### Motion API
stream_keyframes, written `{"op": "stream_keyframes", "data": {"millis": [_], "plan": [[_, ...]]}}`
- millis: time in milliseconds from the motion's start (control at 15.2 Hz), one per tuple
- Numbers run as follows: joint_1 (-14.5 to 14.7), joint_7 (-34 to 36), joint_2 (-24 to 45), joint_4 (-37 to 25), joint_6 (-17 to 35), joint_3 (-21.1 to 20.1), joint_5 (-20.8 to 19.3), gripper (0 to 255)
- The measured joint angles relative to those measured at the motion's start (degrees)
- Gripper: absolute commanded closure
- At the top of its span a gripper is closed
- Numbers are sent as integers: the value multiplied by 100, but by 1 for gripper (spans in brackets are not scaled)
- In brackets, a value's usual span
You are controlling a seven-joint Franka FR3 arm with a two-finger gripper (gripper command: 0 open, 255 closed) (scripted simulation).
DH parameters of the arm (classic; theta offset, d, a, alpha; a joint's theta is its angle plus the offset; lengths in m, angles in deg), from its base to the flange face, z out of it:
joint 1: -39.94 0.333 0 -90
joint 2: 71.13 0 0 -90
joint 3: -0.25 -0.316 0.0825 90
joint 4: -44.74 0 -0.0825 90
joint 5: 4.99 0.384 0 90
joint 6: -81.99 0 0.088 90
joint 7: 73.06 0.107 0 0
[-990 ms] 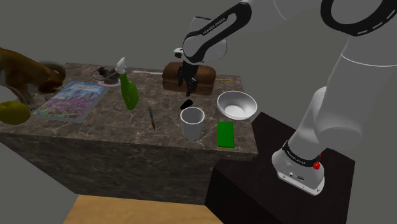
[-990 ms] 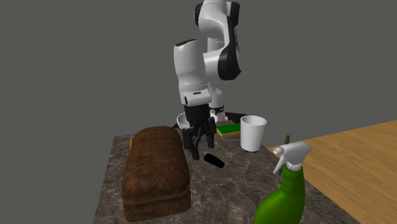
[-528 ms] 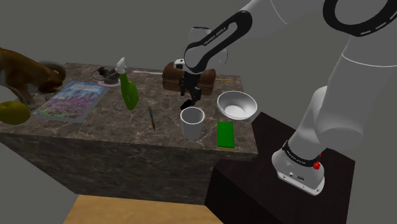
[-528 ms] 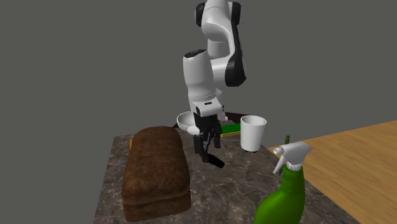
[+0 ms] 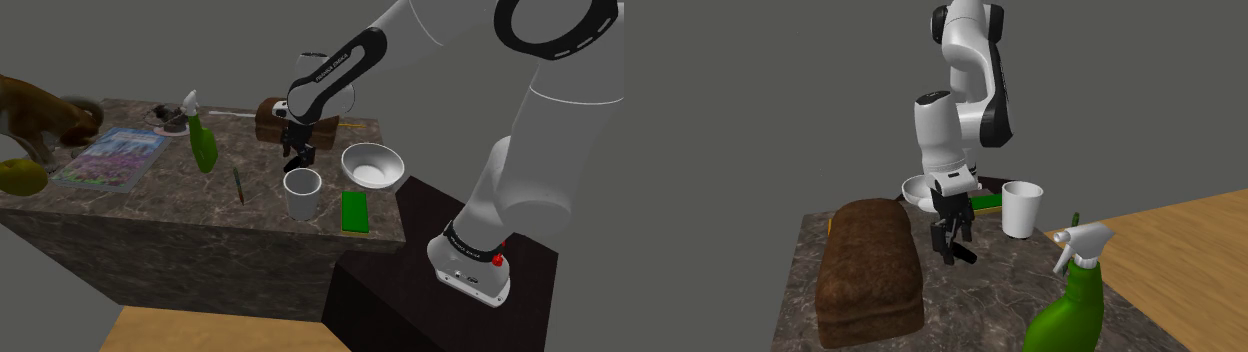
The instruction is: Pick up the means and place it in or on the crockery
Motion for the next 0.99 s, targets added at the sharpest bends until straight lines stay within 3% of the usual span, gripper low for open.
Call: {"op": "stream_keyframes", "data": {"millis": [132, 198, 990], "plan": [[0, -1, 2, 0, 3, -1, 1, 0], [0, -1, 2, 0, 3, -1, 1, 255], [3, 37, -66, -14, -75, 15, -43, 255]]}}
